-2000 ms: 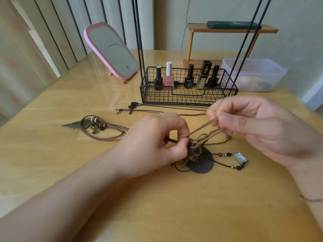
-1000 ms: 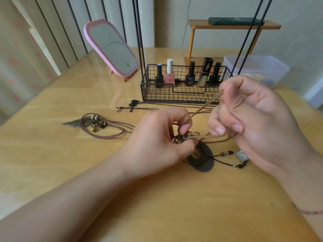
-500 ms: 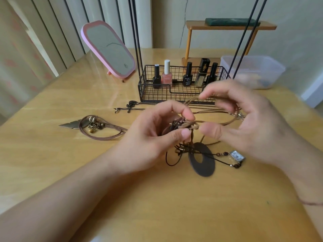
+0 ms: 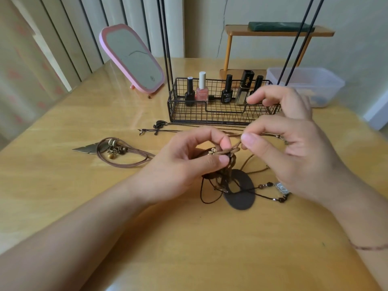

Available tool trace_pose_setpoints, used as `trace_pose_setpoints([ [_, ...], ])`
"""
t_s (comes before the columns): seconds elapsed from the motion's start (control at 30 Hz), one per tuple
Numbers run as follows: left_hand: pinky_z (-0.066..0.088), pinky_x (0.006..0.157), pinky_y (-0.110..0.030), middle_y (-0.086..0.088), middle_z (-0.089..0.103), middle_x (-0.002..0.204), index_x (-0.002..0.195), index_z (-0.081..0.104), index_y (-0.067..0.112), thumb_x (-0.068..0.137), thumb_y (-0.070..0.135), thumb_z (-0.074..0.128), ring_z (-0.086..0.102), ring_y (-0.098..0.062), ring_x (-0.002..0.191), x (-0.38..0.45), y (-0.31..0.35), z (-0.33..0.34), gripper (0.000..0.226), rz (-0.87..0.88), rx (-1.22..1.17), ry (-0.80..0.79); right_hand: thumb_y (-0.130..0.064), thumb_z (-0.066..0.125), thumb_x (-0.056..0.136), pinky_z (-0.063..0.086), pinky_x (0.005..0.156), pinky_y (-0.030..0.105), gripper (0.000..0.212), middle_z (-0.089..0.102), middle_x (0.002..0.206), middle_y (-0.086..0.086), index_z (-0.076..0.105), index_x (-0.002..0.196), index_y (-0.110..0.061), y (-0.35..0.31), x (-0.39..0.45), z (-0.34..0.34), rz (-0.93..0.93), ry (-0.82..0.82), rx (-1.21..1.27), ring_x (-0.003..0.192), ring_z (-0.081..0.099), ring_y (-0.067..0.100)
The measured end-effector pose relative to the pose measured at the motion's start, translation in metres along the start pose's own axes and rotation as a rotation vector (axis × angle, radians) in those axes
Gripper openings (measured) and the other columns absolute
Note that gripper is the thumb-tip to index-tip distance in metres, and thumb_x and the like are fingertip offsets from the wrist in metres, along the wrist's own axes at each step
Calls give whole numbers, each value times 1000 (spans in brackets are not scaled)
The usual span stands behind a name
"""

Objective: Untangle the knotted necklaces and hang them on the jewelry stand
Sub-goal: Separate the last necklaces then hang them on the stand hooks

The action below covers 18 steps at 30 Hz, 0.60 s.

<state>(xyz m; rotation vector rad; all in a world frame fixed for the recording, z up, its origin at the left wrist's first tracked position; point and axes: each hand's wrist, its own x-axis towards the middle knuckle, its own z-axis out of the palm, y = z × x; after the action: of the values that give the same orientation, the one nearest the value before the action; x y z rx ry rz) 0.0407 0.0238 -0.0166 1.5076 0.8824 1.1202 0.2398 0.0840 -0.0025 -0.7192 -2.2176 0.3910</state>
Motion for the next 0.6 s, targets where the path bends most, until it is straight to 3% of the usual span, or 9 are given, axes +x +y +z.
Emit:
trace_pose_setpoints([
  [0.13,36,55,-4,8,53,90,89,65,15,84,9,55,49,3,59,0,3,2,12,24,2,101,-31,53,96,28,102,19,23,59,109,-10,65,77,-22,1,2,0,-67,96,20,115,48,18],
  [0.23,39,62,-3,6,49,98,92,67,18,84,13,61,54,8,69,1,2,1,12,70,89,125,-24,52,98,41,97,32,19,67,95,-4,61,81,-26,2,3,2,-130,124,114,105,56,23],
  [0.33,42,71,-11,2,49,93,95,70,25,79,30,68,50,3,88,1,-3,-3,16,114,184,150,-26,51,99,48,87,42,19,66,88,2,61,83,-30,3,2,4,-76,100,198,98,60,22],
  [0.43,46,76,-25,4,52,98,102,71,26,77,24,75,49,-23,88,0,-5,-6,26,153,220,179,-27,50,99,50,83,39,20,66,86,-1,63,83,-28,4,2,2,-36,87,258,92,63,20],
  [0.53,46,67,-23,8,59,94,108,66,23,78,9,78,47,-21,72,0,-5,-6,35,199,191,188,-24,49,100,50,81,29,21,66,85,-2,63,86,-18,4,2,0,-24,87,319,88,64,13],
  [0.6,45,66,-24,6,64,89,105,65,24,81,10,77,48,-27,70,0,-6,-4,31,207,142,202,-22,47,100,49,80,23,21,65,86,-2,62,88,-12,3,2,-1,-28,81,334,87,63,8],
])
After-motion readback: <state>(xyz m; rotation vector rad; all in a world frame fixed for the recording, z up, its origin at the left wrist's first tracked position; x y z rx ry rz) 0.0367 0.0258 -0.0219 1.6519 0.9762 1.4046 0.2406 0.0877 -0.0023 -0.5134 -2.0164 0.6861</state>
